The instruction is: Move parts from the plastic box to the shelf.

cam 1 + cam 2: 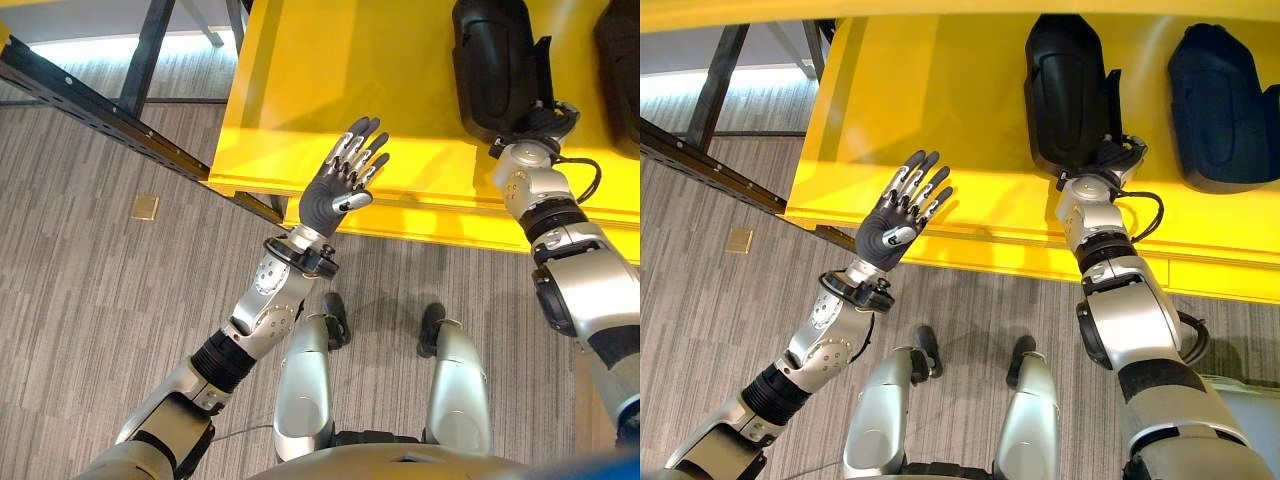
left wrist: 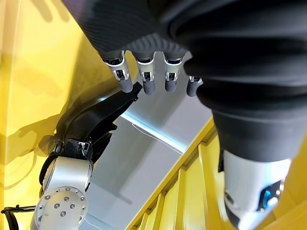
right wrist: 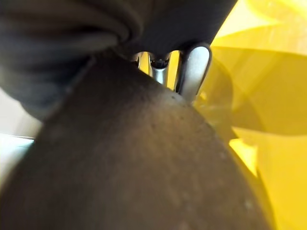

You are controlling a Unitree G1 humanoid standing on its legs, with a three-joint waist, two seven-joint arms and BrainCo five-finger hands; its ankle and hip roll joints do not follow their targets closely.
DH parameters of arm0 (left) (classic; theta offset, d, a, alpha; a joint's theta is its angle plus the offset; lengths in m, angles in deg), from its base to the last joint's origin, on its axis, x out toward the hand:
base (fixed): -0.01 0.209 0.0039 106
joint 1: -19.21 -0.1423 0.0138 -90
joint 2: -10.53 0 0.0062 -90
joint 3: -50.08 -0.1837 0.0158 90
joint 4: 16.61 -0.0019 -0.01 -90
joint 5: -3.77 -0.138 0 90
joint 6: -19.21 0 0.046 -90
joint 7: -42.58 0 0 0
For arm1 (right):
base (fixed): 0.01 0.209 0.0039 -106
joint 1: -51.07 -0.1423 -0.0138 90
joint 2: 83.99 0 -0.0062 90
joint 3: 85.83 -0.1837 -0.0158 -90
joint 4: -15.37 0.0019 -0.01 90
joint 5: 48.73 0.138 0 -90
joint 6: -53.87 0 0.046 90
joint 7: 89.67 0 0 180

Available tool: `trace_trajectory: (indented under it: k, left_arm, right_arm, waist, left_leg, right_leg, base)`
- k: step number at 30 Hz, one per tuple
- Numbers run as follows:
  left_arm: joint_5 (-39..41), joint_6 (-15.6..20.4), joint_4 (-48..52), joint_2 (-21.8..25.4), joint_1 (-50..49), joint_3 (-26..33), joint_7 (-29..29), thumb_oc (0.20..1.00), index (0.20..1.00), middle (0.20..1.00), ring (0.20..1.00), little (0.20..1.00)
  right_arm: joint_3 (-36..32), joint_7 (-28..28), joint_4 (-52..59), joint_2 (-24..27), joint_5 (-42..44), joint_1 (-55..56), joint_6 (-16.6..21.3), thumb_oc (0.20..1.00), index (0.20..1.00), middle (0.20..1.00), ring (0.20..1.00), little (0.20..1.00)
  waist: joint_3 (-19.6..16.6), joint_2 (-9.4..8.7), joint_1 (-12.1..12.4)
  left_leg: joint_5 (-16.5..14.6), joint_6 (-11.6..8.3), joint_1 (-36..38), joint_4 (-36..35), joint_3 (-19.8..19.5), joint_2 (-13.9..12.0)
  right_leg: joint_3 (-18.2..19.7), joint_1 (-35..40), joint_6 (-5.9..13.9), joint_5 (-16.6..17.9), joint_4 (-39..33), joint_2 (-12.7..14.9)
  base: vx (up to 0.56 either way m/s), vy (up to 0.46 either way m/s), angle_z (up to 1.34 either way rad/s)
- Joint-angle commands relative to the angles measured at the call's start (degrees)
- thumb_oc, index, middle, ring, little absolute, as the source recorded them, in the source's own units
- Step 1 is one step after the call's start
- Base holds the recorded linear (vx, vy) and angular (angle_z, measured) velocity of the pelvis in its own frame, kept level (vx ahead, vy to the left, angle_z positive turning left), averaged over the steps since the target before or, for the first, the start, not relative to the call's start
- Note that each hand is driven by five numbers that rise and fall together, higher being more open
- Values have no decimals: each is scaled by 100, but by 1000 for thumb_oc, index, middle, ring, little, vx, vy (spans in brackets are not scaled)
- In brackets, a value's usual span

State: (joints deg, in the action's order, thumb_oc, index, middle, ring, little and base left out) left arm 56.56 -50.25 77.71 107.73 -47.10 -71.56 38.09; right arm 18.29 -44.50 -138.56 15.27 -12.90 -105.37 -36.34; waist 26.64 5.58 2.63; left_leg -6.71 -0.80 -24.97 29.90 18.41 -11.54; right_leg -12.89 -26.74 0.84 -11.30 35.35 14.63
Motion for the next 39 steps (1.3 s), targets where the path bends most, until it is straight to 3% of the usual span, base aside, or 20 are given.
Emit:
trace_trajectory:
  k: [1,18,31,33,34,39]
  left_arm:
    - [20,200,914,20,33,23,-9,1000,1000,1000,1000,1000]
    - [-8,51,952,-71,-39,211,31,1000,1000,1000,1000,1000]
    - [-96,33,940,-140,-54,288,42,1000,1000,1000,1000,1000]
    - [-102,29,941,-140,-48,286,53,1000,1000,1000,1000,1000]
    - [-121,-1,948,-146,-37,289,72,1000,1000,1000,1000,1000]
    - [-132,-13,923,-166,-26,292,43,1000,1000,1000,1000,1000]
  right_arm:
    - [-126,-277,-293,-309,661,613,-150,200,200,200,200,200]
    - [-345,-374,341,-791,1284,1158,215,200,200,200,200,200]
    - [-212,-526,627,-989,1176,1365,12,200,200,200,200,200]
    - [-207,-537,634,-988,1138,1370,-8,482,482,482,482,482]
    - [-184,-587,642,-999,1071,1365,-76,1000,1000,1000,1000,1000]
    - [-159,-601,642,-1045,1307,1409,-61,1000,1000,1000,1000,1000]
  waist:
    - [316,234,138]
    - [316,177,71]
    - [316,139,55]
    - [316,137,53]
    - [316,130,56]
    - [316,112,60]
  left_leg:
    - [-119,-16,334,-210,32,163]
    - [-112,29,374,-276,67,214]
    - [-94,62,370,-291,82,238]
    - [-96,64,369,-289,81,239]
    - [-92,65,372,-294,81,240]
    - [-90,70,368,-295,72,245]
  right_leg:
    - [-439,37,67,-303,762,146]
    - [-371,56,80,-271,664,33]
    - [-367,87,82,-227,585,-19]
    - [-368,87,81,-229,588,-19]
    - [-372,93,81,-228,588,-23]
    - [-374,99,76,-228,580,-40]
  base:
    - [0,0,0]
    - [0,0,0]
    - [0,0,0]
    - [0,0,0]
    - [0,0,0]
    - [0,0,0]
